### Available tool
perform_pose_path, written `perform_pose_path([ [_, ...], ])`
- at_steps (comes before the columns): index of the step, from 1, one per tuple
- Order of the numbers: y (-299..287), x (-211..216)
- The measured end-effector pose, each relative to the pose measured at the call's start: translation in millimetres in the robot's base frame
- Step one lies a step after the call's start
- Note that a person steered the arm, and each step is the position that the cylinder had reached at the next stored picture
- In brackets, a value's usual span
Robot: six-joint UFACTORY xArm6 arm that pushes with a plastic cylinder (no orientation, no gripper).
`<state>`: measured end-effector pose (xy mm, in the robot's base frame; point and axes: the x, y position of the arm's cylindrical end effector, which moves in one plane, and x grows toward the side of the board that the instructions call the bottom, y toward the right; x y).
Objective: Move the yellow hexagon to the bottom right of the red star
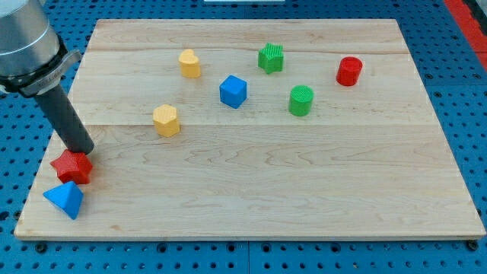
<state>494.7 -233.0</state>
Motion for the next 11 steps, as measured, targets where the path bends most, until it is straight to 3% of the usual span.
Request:
perform_pose_path([
  [1, -3, -15],
  [2, -1, -70],
  [3, 73, -96],
  [4, 161, -97],
  [6, 84, -78],
  [7, 79, -52],
  [9, 149, -50],
  [11, 134, -11],
])
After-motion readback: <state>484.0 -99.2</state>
